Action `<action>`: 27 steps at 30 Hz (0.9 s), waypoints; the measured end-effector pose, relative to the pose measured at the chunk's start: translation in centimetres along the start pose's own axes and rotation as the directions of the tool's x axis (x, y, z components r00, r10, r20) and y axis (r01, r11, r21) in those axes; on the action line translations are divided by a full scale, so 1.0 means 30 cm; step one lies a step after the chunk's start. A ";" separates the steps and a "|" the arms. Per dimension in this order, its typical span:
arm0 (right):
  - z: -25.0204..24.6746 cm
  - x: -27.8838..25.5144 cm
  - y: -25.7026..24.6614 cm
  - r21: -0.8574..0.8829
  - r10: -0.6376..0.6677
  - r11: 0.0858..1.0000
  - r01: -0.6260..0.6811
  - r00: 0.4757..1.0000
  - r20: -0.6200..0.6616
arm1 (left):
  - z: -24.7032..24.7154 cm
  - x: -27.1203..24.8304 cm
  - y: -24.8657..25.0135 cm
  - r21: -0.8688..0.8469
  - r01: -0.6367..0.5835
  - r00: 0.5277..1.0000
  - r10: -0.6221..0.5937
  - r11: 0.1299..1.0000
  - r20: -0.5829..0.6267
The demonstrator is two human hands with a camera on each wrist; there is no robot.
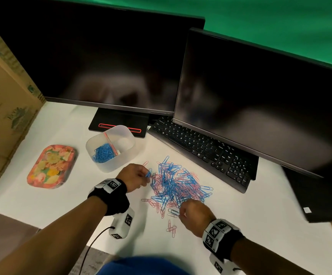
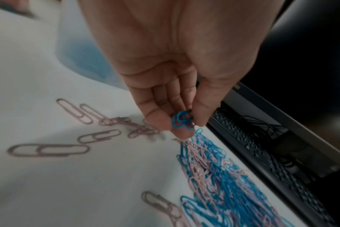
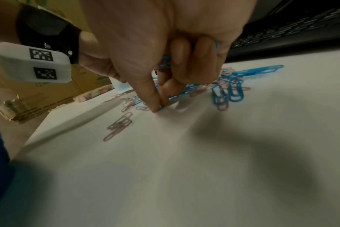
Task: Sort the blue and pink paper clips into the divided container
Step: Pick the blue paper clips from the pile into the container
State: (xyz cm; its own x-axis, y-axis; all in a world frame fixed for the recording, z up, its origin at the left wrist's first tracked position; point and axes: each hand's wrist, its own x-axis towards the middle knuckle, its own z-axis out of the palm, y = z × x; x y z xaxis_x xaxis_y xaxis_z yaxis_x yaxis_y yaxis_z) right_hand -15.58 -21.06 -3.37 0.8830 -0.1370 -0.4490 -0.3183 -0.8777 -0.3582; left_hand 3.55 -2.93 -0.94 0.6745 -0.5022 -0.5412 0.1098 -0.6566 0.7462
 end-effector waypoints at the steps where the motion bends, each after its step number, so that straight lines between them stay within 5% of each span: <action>1: -0.002 0.001 -0.006 -0.007 0.006 1.000 -0.006 1.000 0.011 | -0.003 -0.008 0.005 -0.058 0.012 1.000 -0.011 0.998 0.015; 6: -0.014 0.015 -0.022 0.016 0.031 0.999 -0.031 0.998 0.046 | -0.001 -0.026 0.005 -0.272 0.072 0.997 -0.064 0.960 0.035; 14: -0.007 0.010 -0.025 0.105 0.010 0.994 -0.014 0.999 0.030 | -0.015 -0.048 0.007 -0.314 0.095 0.995 -0.084 0.945 0.047; 17: -0.025 0.016 -0.018 0.283 0.041 0.958 -0.052 0.998 0.044 | -0.036 -0.067 0.031 -0.373 0.075 0.997 -0.071 0.925 0.024; 20: -0.108 0.054 -0.077 0.564 0.109 0.811 -0.155 0.987 0.116 | -0.080 -0.091 0.060 -0.503 0.045 0.997 -0.068 0.863 -0.027; 23: -0.212 0.127 -0.184 0.821 0.111 0.483 -0.303 0.952 0.286 | -0.147 -0.109 0.087 -0.627 0.005 0.990 -0.094 0.779 -0.109; 27: -0.321 0.245 -0.369 0.877 -0.010 0.371 -0.305 0.943 0.332 | -0.270 -0.134 0.106 -0.715 -0.028 0.965 -0.167 0.698 -0.201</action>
State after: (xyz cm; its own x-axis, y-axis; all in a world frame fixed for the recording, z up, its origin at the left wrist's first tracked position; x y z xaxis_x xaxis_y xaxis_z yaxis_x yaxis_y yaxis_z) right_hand -2.26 -16.78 5.18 0.7215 0.0321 -0.6917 -0.6899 0.1191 -0.7141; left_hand 7.10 1.57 6.76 0.7794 -0.2622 -0.5691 0.5799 -0.0420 0.8136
